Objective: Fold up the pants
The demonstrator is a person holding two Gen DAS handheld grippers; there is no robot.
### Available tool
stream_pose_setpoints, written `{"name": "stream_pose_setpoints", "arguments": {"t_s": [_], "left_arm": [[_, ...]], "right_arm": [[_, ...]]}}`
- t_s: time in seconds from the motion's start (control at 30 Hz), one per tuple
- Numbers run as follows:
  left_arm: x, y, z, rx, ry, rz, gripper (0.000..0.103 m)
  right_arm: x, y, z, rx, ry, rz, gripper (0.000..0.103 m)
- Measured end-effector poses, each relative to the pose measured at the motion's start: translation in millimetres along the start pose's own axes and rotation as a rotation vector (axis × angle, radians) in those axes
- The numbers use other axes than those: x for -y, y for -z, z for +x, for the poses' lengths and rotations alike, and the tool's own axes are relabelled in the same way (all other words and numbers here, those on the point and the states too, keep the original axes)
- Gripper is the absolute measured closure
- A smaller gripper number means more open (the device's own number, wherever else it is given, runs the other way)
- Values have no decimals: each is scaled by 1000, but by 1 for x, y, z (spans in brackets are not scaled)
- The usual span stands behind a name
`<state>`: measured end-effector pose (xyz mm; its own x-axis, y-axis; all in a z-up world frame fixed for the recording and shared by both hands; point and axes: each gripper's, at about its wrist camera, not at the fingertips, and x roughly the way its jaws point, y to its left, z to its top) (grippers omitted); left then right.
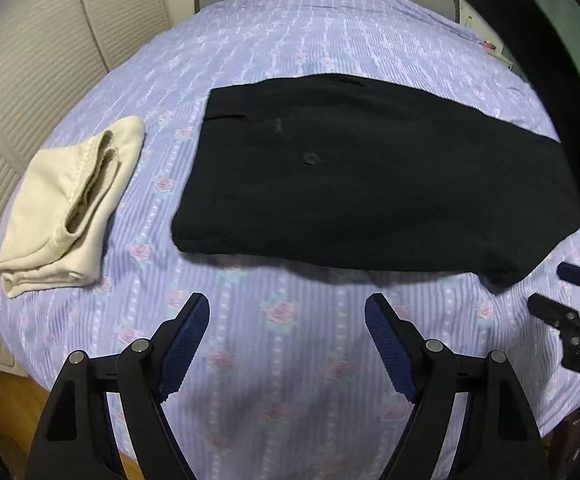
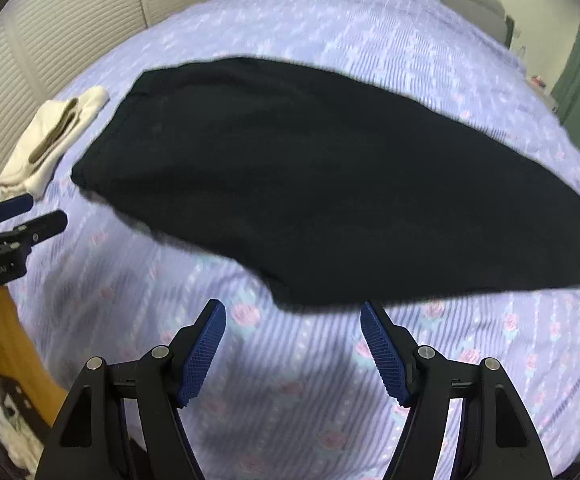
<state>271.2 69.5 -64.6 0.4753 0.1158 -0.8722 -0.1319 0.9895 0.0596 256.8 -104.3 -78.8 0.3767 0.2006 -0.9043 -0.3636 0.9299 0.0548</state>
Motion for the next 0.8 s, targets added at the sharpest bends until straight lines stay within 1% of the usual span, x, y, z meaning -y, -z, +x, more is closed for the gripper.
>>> {"name": "stream_pose_setpoints", "arguments": {"t_s": [0.1, 0.17, 0.23, 0.3, 0.4, 0.53, 0.6, 0.67, 0.73, 0.8], "left_arm": [[19, 3, 6, -15, 7, -24, 23], [28, 6, 8, -17, 4, -35, 23], [36, 9, 10, -20, 0, -47, 23], [42, 13, 9, -21, -6, -53, 23], [48, 17, 8, -18, -27, -53, 23], [50, 19, 5, 6, -69, -85, 23], [48, 17, 6, 5, -76, -99, 23], [47, 15, 6, 12, -85, -113, 23], [46, 12, 8, 18, -101, -115, 23], [44, 11, 9, 16, -115, -117, 23]], "right_arm": [[10, 8, 19, -16, -34, 23, 35], [9, 11, 33, -26, -46, 9, 43], [3, 14, 43, -37, -66, -40, 44], [-3, 16, 48, -33, -51, -104, 44], [-10, 15, 42, 23, -38, -179, 44], [-15, 5, 23, 135, -9, -247, 44], [-20, -2, 16, 196, 26, -289, 44], [-22, -11, 10, 251, 29, -309, 44], [-25, -18, 15, 250, 14, -312, 44], [-25, -24, 26, 214, -9, -313, 44]]}}
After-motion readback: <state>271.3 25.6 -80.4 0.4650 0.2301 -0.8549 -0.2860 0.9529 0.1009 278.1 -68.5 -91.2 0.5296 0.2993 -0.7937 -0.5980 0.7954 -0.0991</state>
